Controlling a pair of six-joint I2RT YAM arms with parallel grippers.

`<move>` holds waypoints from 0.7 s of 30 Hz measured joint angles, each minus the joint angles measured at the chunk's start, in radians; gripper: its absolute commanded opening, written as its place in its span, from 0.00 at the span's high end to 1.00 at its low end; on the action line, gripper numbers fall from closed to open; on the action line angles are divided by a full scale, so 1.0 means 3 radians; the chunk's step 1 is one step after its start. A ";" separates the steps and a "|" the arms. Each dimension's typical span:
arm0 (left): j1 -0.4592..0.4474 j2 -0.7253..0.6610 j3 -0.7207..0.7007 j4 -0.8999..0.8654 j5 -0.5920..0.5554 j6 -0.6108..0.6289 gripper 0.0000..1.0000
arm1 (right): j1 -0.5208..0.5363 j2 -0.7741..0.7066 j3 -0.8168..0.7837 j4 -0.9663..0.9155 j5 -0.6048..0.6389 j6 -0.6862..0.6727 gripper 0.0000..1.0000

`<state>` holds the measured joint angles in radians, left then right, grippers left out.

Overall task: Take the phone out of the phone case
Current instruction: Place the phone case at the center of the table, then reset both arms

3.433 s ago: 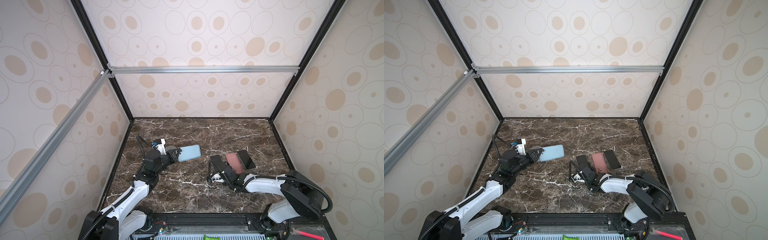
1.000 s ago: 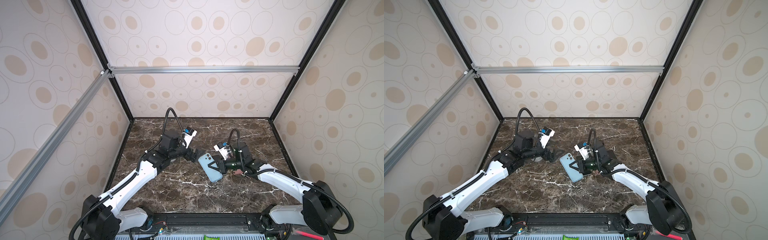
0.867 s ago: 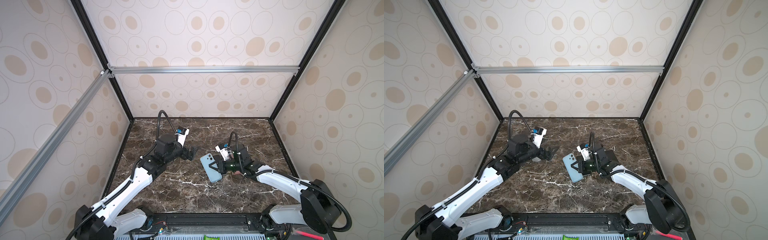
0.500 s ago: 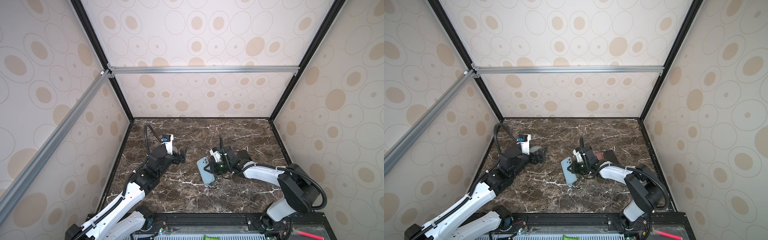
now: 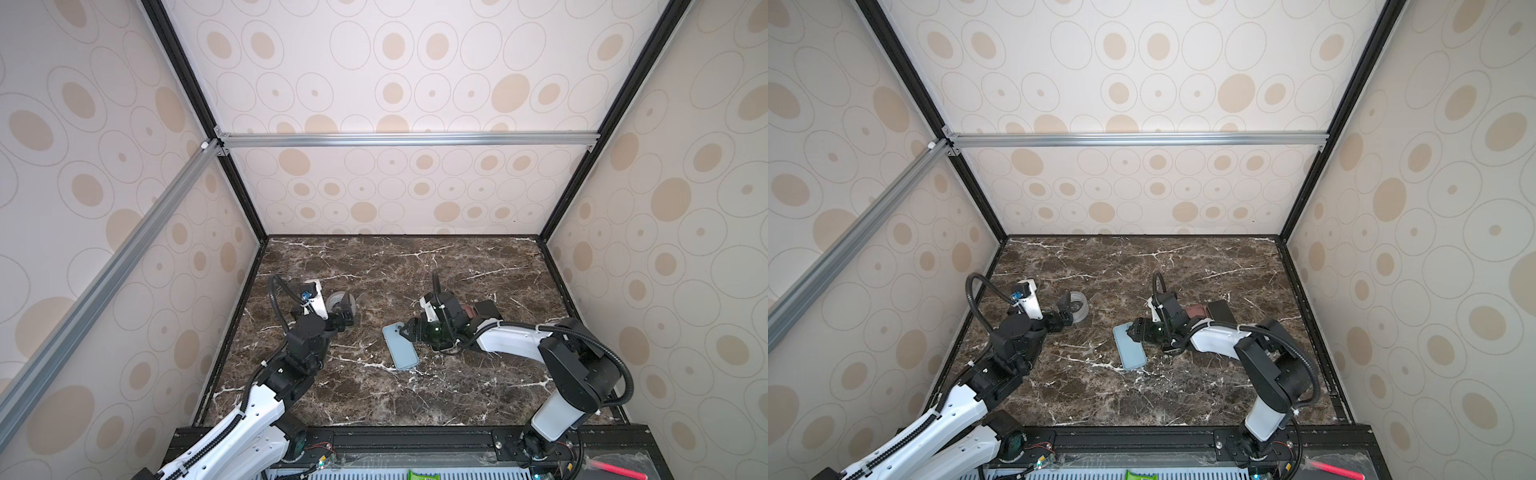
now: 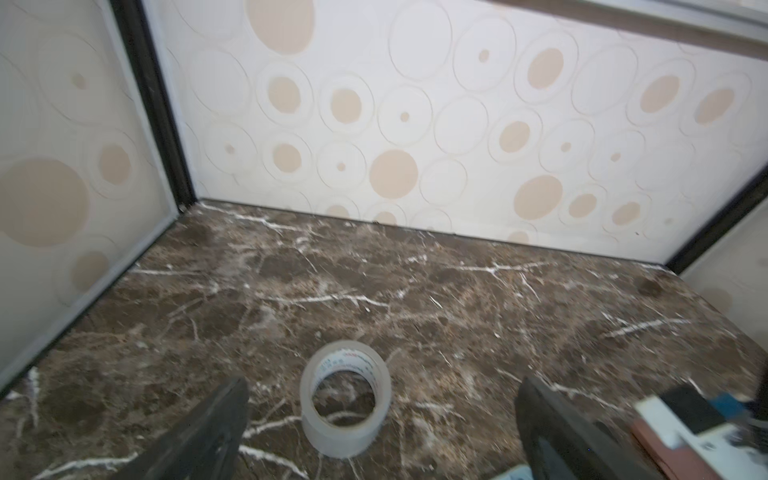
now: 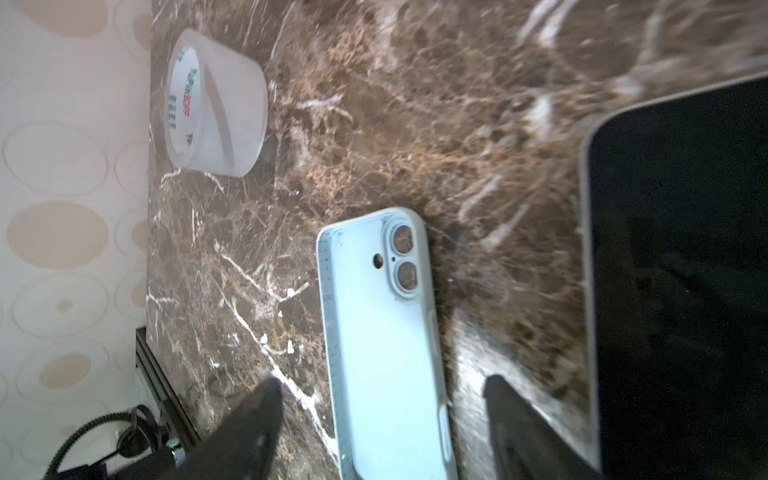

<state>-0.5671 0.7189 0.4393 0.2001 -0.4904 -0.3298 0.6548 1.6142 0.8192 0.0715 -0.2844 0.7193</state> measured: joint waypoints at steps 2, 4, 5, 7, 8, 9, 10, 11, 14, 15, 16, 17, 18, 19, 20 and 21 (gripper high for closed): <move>0.0009 -0.0159 -0.0313 0.0319 -0.0207 0.0215 0.01 | -0.0148 -0.0309 -0.0064 -0.0146 0.0156 -0.0104 0.00; 0.0055 -0.0328 -0.0633 0.0623 -0.0387 0.0426 0.01 | -0.0305 -0.0665 -0.0113 -0.0306 0.0385 -0.0258 0.00; 0.0099 -0.0413 -0.0799 0.0765 -0.0470 0.0521 0.01 | -0.0392 -0.0847 -0.0134 -0.0370 0.0544 -0.0374 0.00; 0.0239 -0.0496 -0.0980 0.0924 -0.0570 0.0631 0.01 | -0.0572 -0.1151 -0.0184 -0.0411 0.0816 -0.0587 0.00; 0.0338 -0.0510 -0.1057 0.1027 -0.0613 0.0680 0.01 | -0.0668 -0.1277 -0.0228 -0.0404 0.0960 -0.0721 0.00; 0.0402 -0.0501 -0.1099 0.1109 -0.0635 0.0724 0.01 | -0.0750 -0.1363 -0.0276 -0.0376 0.1080 -0.0843 0.01; 0.0477 -0.0465 -0.1150 0.1226 -0.0655 0.0767 0.01 | -0.0848 -0.1431 -0.0338 -0.0333 0.1223 -0.0991 0.01; 0.0542 -0.0408 -0.1204 0.1361 -0.0670 0.0816 0.01 | -0.0950 -0.1466 -0.0407 -0.0275 0.1371 -0.1153 0.01; 0.0668 -0.0109 -0.1359 0.1759 -0.0665 0.0960 0.01 | -0.1161 -0.1392 -0.0557 -0.0069 0.1705 -0.1610 0.01; 0.0698 0.0029 -0.1394 0.1867 -0.0652 0.0997 0.01 | -0.1209 -0.1333 -0.0596 0.0018 0.1787 -0.1742 0.00; 0.0736 0.0202 -0.1415 0.1999 -0.0626 0.1031 0.01 | -0.1268 -0.1246 -0.0632 0.0117 0.1854 -0.1884 0.01; 0.0774 0.0388 -0.1420 0.2116 -0.0596 0.1054 0.01 | -0.1319 -0.1156 -0.0662 0.0214 0.1900 -0.2007 0.01; 0.0815 0.0554 -0.1420 0.2229 -0.0546 0.1069 0.01 | -0.1366 -0.1078 -0.0694 0.0306 0.1926 -0.2110 0.01; 0.0858 0.0746 -0.1420 0.2360 -0.0495 0.1081 0.01 | -0.1410 -0.1003 -0.0736 0.0418 0.1949 -0.2215 0.00; 0.0894 0.0933 -0.1420 0.2501 -0.0437 0.1087 0.01 | -0.1457 -0.0928 -0.0804 0.0582 0.1975 -0.2324 0.01; 0.0932 0.1101 -0.1419 0.2647 -0.0381 0.1092 0.01 | -0.1490 -0.0886 -0.0858 0.0701 0.1975 -0.2388 0.00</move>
<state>-0.2874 1.0492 0.0135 0.9943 -0.6048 -0.0021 0.2077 1.3483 0.5617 0.2817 0.3080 0.0029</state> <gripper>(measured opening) 0.991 0.996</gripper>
